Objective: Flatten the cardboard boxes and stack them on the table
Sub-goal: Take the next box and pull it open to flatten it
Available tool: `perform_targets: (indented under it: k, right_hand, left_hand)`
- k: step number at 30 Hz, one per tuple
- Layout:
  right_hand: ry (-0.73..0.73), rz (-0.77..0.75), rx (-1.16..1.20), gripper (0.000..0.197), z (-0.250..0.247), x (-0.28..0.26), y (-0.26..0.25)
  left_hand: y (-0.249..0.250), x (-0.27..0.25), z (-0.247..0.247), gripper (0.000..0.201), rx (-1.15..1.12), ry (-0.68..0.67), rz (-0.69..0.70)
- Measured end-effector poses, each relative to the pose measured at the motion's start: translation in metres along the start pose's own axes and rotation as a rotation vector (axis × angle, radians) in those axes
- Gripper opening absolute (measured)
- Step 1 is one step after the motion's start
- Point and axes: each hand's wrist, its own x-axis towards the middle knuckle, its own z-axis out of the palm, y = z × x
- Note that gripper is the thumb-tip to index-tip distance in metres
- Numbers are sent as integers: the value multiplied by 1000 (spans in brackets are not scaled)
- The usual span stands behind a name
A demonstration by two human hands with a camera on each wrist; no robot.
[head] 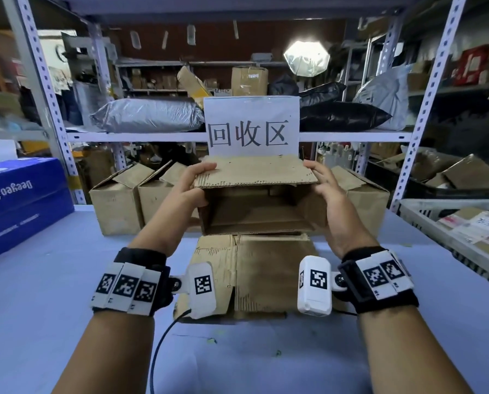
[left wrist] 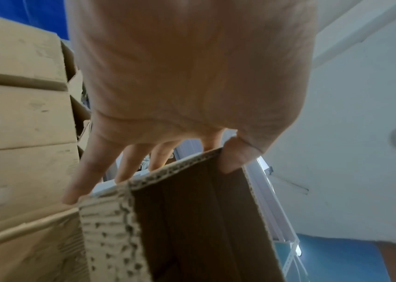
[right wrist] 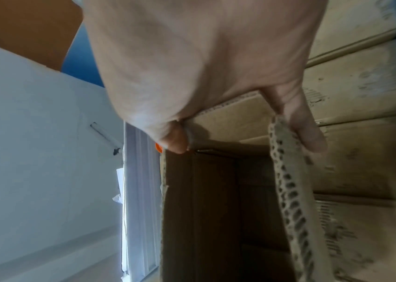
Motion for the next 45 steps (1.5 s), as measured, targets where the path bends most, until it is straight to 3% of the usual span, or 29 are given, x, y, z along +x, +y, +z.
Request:
perform_targets:
  k: [2,6,10,12,14,17,20,24,27,31,36,42,45]
  right_hand:
    - [-7,21,85,38,0,0,2]
    - [0,102,82,42,-4,1,6]
    - [135,78,55,17,-7,8,12]
    - [184,30,46,40,-8,10,15]
    - [151,26,36,71,-8,9,14]
    - [20,18,-23,109,-11,5,12]
    - [-75,-66,-285,125,-6,1,6]
    - [-34,-137,-499,111,-1,2,5]
    - [7,-126,-531,93,-6,-2,4]
    - [-60,-62,-480,100,-15,-6,0]
    - [-126,-75,-398,95,-17,-5,-3]
    - [-73,-42,-153,87,-19,-2,0]
    - [-89,5,24,79,-18,-3,-2]
  left_hand:
    - [-2,-2,-1,59,-49,-36,14]
    - [-5,-5,-8,42,-82,-69,62]
    - [-5,-6,-8,23,-90,-126,141]
    - [-4,-6,-6,22,-75,-115,186]
    - [-4,-6,-5,43,-44,-63,210]
    - [-8,-4,-4,105,18,-17,199]
    - [-13,-4,4,121,144,-47,219]
    - [-17,-5,8,96,161,26,209]
    - [-15,-6,4,98,135,-6,191]
    - [-14,-5,-3,98,95,21,178]
    - [-18,-3,-15,97,24,-9,165]
    - [-15,-6,-21,53,-103,-161,192]
    - [-10,-7,-20,9,-144,-168,202]
